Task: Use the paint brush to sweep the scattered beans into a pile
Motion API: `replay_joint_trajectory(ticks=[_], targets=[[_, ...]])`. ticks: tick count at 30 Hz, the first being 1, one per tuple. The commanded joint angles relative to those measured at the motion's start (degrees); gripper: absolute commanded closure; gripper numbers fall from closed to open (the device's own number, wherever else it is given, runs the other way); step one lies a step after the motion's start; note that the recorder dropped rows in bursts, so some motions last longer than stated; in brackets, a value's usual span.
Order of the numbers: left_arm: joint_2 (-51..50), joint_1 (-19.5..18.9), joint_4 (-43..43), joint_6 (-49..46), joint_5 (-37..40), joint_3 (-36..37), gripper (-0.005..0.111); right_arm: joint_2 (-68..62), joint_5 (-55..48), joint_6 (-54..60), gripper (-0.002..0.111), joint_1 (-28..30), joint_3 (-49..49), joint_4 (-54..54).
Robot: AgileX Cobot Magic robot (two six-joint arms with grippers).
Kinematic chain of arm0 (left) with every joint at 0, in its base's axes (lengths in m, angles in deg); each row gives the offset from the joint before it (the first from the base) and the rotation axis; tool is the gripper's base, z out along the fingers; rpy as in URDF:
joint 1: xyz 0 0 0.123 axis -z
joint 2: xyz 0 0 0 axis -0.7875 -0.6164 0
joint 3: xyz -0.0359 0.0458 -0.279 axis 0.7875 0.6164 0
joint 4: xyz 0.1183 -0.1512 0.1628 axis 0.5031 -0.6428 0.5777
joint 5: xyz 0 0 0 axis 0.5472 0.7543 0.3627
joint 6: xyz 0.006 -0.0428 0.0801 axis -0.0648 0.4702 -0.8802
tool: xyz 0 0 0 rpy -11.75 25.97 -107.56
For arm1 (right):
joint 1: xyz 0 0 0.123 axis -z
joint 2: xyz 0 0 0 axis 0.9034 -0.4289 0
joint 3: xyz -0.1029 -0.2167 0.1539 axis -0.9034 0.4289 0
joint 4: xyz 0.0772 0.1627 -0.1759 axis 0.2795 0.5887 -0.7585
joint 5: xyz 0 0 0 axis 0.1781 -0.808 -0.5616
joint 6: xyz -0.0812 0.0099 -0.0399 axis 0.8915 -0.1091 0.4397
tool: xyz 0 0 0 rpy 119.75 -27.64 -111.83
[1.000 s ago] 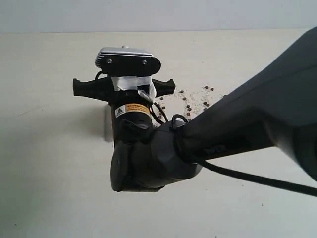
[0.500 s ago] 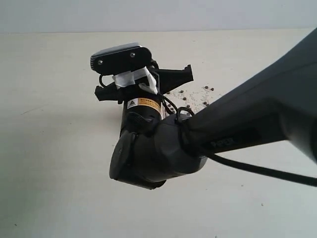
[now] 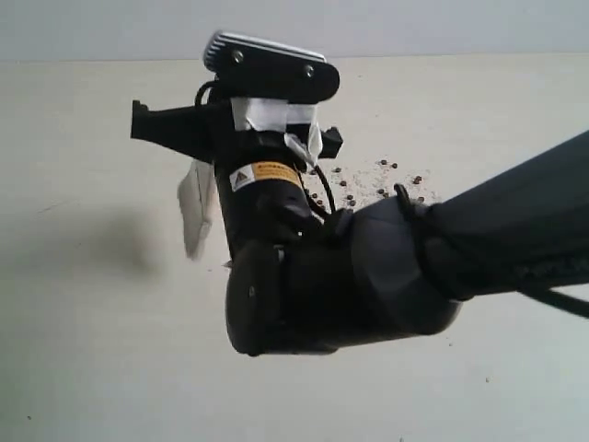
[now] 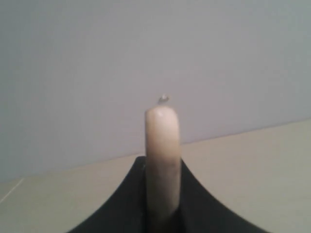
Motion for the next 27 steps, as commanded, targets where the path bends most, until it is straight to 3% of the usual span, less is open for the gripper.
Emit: replay_joint_trajectory(ticks=[1, 6, 16, 22, 27], targets=[[0.38, -0.08, -0.05, -0.13, -0.34, 0.17, 0.107, -0.81, -0.1, -9.22, 0.108, -0.6, 4.84, -3.62], [0.38, -0.08, -0.05, -0.13, -0.34, 0.17, 0.107, -1.29, -0.14, -7.47, 0.108, -0.6, 11.08, -2.28], [0.38, -0.08, -0.05, -0.13, -0.34, 0.17, 0.107, -1.06, 3.82, 17.88, 0.108, -0.6, 13.3, 10.07], [0.38, -0.08, -0.05, -0.13, -0.34, 0.17, 0.107, -1.06, 3.82, 17.54, 0.108, -0.6, 13.3, 7.8], [0.38, -0.08, -0.05, -0.13, -0.34, 0.17, 0.107, -0.25, 3.82, 6.06, 0.108, -0.6, 12.82, 3.72]])
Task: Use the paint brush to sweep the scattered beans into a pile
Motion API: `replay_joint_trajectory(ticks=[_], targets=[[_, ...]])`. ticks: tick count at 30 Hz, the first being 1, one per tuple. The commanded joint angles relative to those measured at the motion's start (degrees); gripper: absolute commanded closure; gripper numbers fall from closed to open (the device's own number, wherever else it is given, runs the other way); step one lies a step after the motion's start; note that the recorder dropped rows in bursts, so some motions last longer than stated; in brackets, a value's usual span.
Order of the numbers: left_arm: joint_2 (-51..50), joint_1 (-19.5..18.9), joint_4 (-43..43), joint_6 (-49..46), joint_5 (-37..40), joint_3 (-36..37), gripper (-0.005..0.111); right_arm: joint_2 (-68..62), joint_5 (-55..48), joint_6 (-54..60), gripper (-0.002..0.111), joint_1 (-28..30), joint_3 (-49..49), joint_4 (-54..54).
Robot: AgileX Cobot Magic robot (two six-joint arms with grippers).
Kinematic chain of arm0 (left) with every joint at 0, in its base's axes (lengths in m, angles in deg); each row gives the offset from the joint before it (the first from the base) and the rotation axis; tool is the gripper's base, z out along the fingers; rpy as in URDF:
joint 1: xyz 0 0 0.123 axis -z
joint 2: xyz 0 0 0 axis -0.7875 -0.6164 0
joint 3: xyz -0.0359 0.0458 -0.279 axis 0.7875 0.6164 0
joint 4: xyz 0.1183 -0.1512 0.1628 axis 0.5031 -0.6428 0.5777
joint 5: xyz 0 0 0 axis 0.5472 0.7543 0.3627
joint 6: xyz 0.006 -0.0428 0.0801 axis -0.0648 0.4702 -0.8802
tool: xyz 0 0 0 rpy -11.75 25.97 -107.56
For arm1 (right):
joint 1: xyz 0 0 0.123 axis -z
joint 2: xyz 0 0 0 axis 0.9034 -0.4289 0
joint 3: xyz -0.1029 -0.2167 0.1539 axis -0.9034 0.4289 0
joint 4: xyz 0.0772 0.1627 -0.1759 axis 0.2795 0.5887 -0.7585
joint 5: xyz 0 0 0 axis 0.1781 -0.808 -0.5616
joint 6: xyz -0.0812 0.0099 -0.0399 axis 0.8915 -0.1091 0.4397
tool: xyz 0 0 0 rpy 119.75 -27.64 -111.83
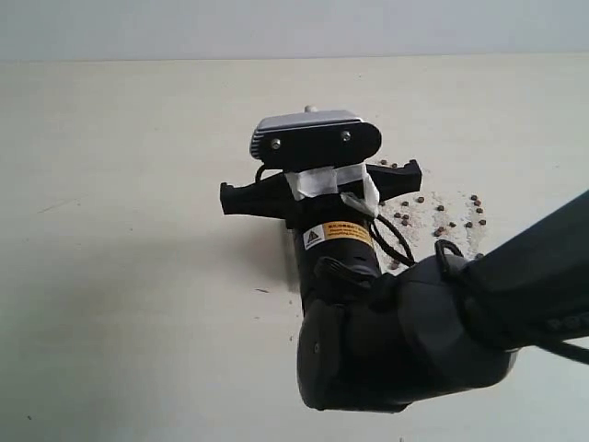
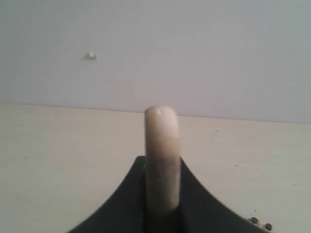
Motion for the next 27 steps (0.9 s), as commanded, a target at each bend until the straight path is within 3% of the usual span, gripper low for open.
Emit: replay_joint_trajectory(ticks=[1, 10, 20, 27], targets=[[0.38, -0.08, -0.05, -0.13, -0.26, 0.17, 0.107, 1.03, -2.6, -8.91, 0.108, 0.0, -0.1, -3.04], [0.38, -0.08, -0.05, -0.13, -0.26, 0.17, 0.107, 5.6, -2.6, -6.95, 0.108, 1.49, -4.21, -6.8], [0.38, -0.08, -0.05, -0.13, -0.26, 0.17, 0.107, -2.08, -3.66, -32.39, 0.108, 15.29, -11.13, -17.86], [0.38, -0.08, -0.05, -0.13, -0.26, 0.17, 0.107, -7.91, -9.12, -29.2, 0.108, 16.07, -16.67, -18.32]])
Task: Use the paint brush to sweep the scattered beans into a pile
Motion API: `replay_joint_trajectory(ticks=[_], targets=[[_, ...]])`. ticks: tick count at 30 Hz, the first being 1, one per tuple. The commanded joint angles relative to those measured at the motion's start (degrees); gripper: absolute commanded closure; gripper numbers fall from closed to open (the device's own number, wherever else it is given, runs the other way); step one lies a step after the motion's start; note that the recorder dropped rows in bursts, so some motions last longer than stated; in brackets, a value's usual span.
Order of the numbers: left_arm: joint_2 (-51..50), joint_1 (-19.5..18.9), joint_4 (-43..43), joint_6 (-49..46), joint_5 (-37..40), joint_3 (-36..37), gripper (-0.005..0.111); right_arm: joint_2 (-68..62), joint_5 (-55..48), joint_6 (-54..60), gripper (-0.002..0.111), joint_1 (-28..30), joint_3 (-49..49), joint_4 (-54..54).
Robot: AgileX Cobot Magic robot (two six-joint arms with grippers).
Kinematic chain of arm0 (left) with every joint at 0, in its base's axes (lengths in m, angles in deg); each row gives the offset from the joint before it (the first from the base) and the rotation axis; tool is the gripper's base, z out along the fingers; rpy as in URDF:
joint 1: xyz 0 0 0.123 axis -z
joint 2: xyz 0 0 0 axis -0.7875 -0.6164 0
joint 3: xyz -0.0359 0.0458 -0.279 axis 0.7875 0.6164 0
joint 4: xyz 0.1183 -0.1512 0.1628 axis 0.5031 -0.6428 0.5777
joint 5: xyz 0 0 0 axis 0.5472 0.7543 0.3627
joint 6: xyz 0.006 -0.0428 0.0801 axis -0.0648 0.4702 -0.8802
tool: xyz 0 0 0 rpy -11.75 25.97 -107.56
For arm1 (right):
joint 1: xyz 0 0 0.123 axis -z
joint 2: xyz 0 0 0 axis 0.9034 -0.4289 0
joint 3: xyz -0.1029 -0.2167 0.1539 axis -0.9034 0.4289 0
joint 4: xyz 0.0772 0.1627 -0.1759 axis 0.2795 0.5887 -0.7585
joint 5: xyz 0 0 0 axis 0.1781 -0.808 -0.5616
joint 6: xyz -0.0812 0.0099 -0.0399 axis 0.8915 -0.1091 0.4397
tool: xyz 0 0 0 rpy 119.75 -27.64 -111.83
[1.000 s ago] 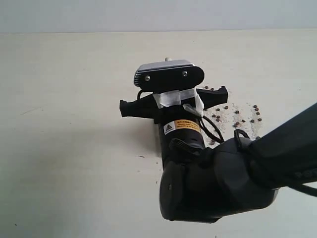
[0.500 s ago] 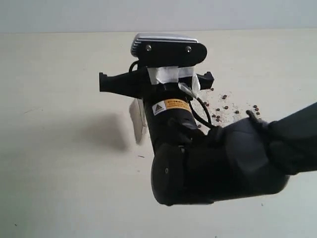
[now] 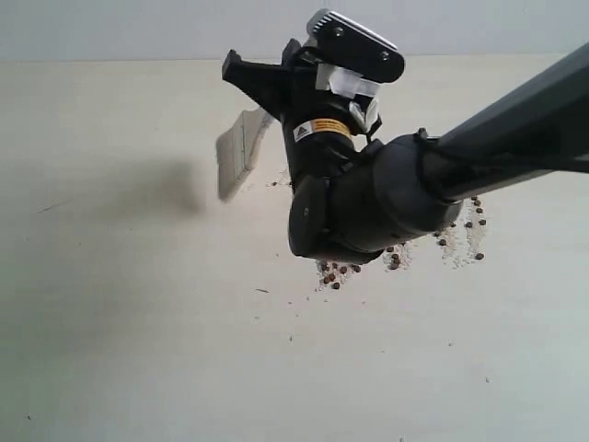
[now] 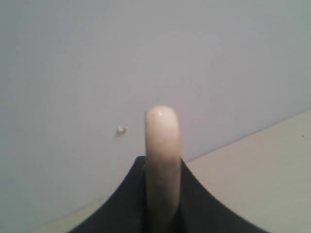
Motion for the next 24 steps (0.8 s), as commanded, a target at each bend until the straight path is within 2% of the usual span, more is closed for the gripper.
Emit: replay_joint_trajectory(ticks=[1, 9, 13, 24], targets=[[0.38, -0.08, -0.05, -0.13, -0.26, 0.17, 0.107, -2.64, -3.56, 5.09, 0.108, 0.33, -3.01, -0.73], [0.38, -0.08, -0.05, -0.13, -0.26, 0.17, 0.107, -2.52, -1.54, 30.76, 0.108, 0.33, -3.53, 11.28], [0.38, -0.08, -0.05, -0.13, -0.26, 0.17, 0.107, -2.52, 0.41, 39.08, 0.108, 0.33, -3.53, 13.25], [0.38, -0.08, -0.05, -0.13, -0.26, 0.17, 0.107, -0.33, 3.0, 41.8, 0.108, 0.21, -3.53, 12.35]])
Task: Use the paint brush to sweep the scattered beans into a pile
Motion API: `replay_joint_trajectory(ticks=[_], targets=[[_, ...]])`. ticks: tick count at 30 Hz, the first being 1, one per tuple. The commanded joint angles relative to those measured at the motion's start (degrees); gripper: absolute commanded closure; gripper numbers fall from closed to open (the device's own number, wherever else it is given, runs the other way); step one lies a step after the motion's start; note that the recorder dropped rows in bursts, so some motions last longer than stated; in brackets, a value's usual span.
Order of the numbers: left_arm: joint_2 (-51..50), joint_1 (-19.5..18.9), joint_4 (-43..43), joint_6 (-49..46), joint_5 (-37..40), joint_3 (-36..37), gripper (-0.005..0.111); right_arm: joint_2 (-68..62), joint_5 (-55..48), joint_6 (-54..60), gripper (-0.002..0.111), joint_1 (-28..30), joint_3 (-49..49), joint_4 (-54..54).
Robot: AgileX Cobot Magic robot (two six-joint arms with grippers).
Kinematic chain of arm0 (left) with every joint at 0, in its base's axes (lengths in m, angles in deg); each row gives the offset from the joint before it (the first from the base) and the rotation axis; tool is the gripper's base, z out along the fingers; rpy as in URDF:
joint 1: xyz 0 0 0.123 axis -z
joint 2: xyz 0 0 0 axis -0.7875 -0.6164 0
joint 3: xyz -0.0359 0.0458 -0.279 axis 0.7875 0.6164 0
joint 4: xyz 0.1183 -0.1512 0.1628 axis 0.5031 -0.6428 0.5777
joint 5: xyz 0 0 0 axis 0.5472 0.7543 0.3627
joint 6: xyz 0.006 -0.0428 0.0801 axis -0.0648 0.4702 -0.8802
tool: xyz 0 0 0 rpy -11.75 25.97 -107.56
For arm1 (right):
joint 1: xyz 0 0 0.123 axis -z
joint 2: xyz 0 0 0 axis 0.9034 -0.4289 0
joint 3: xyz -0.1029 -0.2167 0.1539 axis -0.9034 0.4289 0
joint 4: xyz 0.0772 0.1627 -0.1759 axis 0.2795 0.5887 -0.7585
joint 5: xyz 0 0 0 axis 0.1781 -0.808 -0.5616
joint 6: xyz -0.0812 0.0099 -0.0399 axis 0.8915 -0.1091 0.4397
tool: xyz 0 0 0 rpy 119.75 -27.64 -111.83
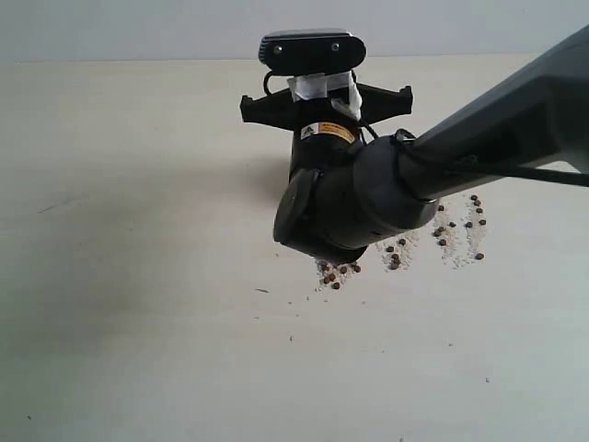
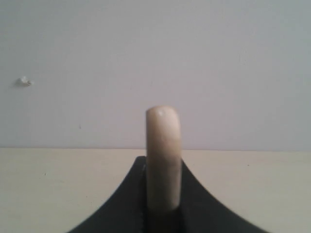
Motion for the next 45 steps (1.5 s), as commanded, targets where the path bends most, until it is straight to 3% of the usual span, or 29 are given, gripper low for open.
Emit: replay_joint_trajectory(ticks=[1, 9, 12, 16, 21, 27, 34, 39, 43, 45], targets=[[0.38, -0.08, -0.05, -0.13, -0.26, 0.17, 0.107, 3.12, 1.1, 0.61, 0.108, 0.21, -0.07, -0.23], [0.38, -0.08, -0.05, -0.13, -0.26, 0.17, 0.107, 13.67, -2.83, -0.18, 0.108, -2.15, 2.48, -2.48], [0.38, -0.08, -0.05, -0.13, -0.26, 0.17, 0.107, 19.27, -2.3, -0.29, 0.108, -2.68, 7.56, -5.1], [0.38, -0.08, -0.05, -0.13, -0.26, 0.17, 0.107, 31.35, 2.01, 0.08, 0.108, -2.68, 22.8, -4.89], [0.38, -0.08, -0.05, -0.13, -0.26, 0.17, 0.107, 41.6, 2.01, 1.65, 0.108, 2.78, 37.28, -2.07], [0.38, -0.08, -0.05, -0.13, -0.26, 0.17, 0.107, 39.95, 2.01, 11.65, 0.108, 10.68, 40.04, -5.77], [0.38, -0.08, -0.05, -0.26, -0.26, 0.17, 0.107, 27.96, 2.01, -0.46, 0.108, 16.29, 39.94, -14.56], [0.38, -0.08, -0.05, -0.26, -0.26, 0.17, 0.107, 20.05, 2.01, -9.86, 0.108, 17.25, 39.83, -20.19], [0.38, -0.08, -0.05, -0.26, -0.26, 0.17, 0.107, 16.25, 2.01, -27.76, 0.108, 17.25, 39.83, -23.58], [0.38, -0.08, -0.05, -0.26, -0.26, 0.17, 0.107, 15.84, 2.01, -30.78, 0.108, 17.25, 39.32, -25.13]])
